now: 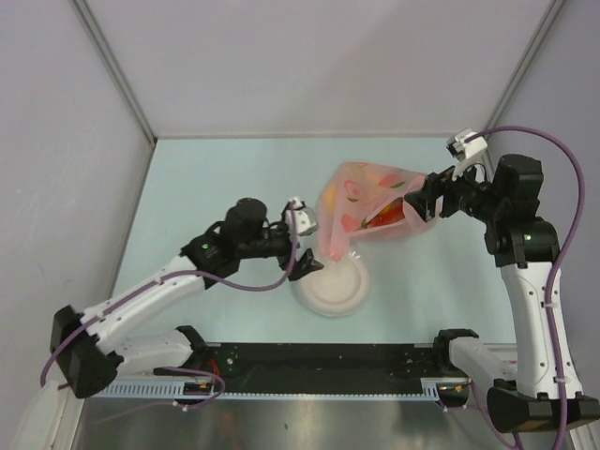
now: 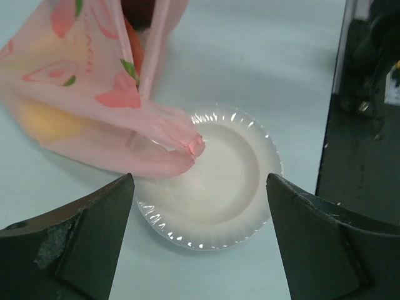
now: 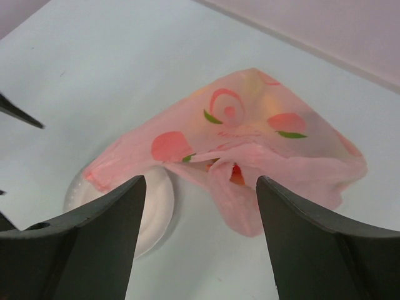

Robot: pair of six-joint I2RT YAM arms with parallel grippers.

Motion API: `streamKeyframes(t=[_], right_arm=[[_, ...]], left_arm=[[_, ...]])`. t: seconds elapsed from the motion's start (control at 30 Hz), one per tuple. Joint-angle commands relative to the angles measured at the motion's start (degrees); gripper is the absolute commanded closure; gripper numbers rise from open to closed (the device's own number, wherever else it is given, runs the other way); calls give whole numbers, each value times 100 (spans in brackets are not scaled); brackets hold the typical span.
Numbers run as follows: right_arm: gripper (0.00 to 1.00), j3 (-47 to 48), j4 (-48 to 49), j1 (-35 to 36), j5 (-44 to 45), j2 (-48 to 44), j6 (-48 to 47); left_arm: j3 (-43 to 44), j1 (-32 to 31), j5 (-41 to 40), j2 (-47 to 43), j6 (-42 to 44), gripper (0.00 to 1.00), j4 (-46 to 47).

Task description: Take the fake fruits out of the plastic bag

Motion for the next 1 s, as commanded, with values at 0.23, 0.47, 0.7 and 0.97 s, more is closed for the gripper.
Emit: streamKeyframes(t=[0.23,0.47,0.7,0.97], right_arm=[[23,-786,141,1055,2074,241,359],[59,-1367,572,1162,3281,145,746],[100,-1816,160,-348,2825,30,447],[59,-1791,-737,-1370,1147,-128,-861]], left_arm=[[1025,-791,-1698,2297,1066,12,265],[2177,-800,-1954,2993,793,69,-76],[2643,33,-1349,2721,-786,100,-700],[2459,413,146,2658,-1720,100,-104]])
